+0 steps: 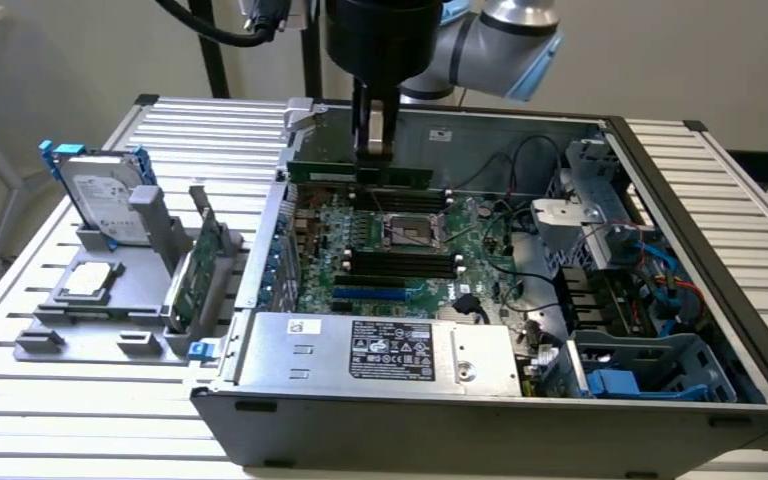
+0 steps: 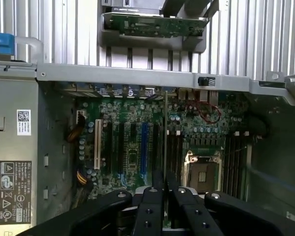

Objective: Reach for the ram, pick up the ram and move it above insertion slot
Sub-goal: 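Pick up the ram and move it above insertion slot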

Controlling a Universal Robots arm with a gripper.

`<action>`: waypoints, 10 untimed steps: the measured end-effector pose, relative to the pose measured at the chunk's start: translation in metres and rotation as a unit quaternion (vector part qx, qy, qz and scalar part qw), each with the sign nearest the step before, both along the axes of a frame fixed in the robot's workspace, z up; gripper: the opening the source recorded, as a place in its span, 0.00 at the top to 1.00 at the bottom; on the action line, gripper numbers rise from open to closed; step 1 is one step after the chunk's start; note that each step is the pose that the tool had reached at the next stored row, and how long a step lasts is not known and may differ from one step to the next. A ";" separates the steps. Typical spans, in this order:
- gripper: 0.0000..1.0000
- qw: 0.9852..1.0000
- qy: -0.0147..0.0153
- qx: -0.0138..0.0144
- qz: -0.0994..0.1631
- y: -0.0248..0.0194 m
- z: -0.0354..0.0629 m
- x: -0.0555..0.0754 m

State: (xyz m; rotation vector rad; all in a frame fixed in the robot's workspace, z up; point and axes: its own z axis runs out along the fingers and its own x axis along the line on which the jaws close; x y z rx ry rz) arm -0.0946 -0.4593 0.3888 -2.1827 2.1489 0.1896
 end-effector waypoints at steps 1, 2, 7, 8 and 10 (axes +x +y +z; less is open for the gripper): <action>0.86 1.000 -0.001 0.000 0.000 0.0030 -0.0003 0.001; 0.86 1.000 -0.001 0.000 0.000 0.0061 -0.0007 0.003; 0.86 1.000 -0.004 0.000 0.000 0.0215 -0.0027 0.011; 0.86 1.000 -0.004 0.000 0.000 0.0246 -0.0031 0.013; 0.86 1.000 -0.005 0.000 0.000 0.0306 -0.0040 0.016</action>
